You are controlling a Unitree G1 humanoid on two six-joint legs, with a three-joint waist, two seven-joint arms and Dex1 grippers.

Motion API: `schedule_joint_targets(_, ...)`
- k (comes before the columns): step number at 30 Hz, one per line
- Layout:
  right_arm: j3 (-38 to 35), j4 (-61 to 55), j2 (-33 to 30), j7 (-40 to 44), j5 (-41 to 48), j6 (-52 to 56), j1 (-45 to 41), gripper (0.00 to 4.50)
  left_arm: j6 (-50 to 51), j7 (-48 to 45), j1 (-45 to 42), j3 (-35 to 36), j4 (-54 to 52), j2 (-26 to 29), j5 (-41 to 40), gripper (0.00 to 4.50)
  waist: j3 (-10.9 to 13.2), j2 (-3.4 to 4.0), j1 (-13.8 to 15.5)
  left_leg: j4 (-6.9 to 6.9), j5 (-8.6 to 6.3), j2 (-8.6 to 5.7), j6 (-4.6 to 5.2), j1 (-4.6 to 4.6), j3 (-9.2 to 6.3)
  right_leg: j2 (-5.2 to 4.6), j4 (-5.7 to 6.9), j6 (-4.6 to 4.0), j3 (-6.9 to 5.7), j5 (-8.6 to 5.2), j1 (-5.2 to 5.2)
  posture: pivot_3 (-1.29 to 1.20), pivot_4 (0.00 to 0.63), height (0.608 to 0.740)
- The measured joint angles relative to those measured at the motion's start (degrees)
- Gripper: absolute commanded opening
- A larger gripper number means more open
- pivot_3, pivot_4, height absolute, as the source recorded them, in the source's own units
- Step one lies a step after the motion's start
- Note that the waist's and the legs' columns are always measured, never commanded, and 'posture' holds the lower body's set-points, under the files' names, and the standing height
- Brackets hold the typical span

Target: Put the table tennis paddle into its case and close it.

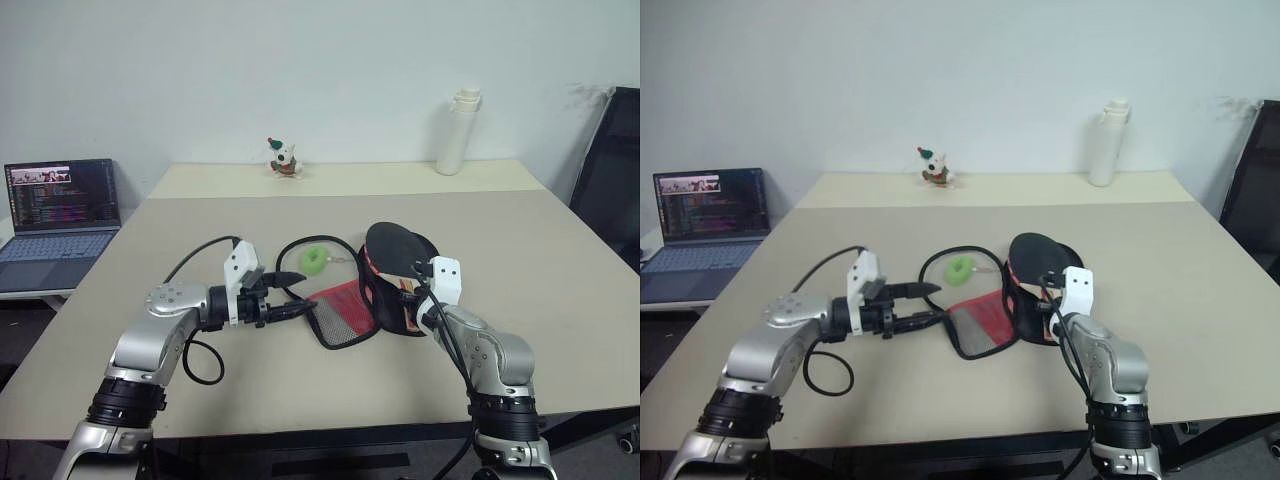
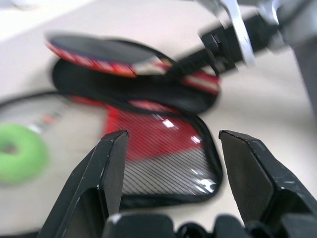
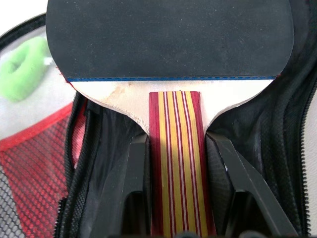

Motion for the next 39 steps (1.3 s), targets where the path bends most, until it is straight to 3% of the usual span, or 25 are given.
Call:
schedule_joint_targets(13,0.01,1.23,-0.47,-0.64,-2.28,-1.28,0.23,1.13,0.95,0.85,-0.15,0.2,-0.58,-0.4,-0.52,3.2,0.0,0.0,0.0,-0.01,0.0,0.01,0.0,0.0,0.0,0.0,-0.01,0.0,0.0,0.0,0.0,0.0,0.15,0.74)
schedule_joint_targets(17,-0.07,1.23,-0.13,-1.04,-2.41,-2.29,0.36,2.29,0.98,0.9,-0.14,0.2,-0.61,-0.4,-0.51,3.2,0.0,0.0,0.0,-0.01,0.0,0.01,0.0,0.0,0.0,0.01,-0.01,0.0,0.0,0.0,0.0,0.0,0.15,0.74)
schedule_joint_targets(23,0.17,1.14,0.05,-1.38,-2.9,-2.99,0.38,4.38,0.98,1.0,-0.06,0.19,-0.87,-0.39,-0.48,3.2,0.0,0.0,0.0,-0.01,0.0,0.01,0.0,0.0,-0.01,0.01,0.0,0.0,-0.01,0.0,0.0,0.0,0.15,0.74)
schedule_joint_targets(28,2.89,-3.01,-2.67,1.98,-2.29,-2.65,1.02,4.45,0.96,1.5,0.77,0.2,-0.82,-0.13,-0.07,3.2,0.0,0.0,-0.01,-0.01,0.0,0.01,0.0,0.0,-0.01,0.0,-0.02,0.05,-0.01,-0.03,0.0,0.0,0.15,0.74)
schedule_joint_targets(32,4.29,-13.18,-10.32,12.33,4.87,1.92,1.76,4.45,-0.65,3.41,1.14,0.11,1.53,1.55,3.59,3.2,0.0,0.0,0.04,-0.02,0.0,0.01,0.0,0.01,-0.03,0.02,-0.02,0.18,-0.03,-0.11,0.0,0.0,0.15,0.74)
schedule_joint_targets(35,3.15,-18.47,-17.94,20.06,10.64,4.77,1.55,4.5,-2.77,5.14,1.35,-0.08,5.84,2.52,7.33,2.6,-0.02,-0.03,0.07,0.0,0.0,0.01,0.01,0.03,-0.07,0.01,-0.04,0.26,-0.07,-0.16,0.05,0.0,0.15,0.74)
schedule_joint_targets(39,1.27,-18.99,-26.34,27.0,14.52,5.8,0.22,4.5,-4.74,7.3,0.69,-1.55,11.52,2.03,10.92,1.18,-0.02,-0.04,0.13,0.01,0.0,0.01,0.01,0.03,-0.05,0.01,-0.04,0.27,-0.06,-0.17,0.05,0.0,0.15,0.74)
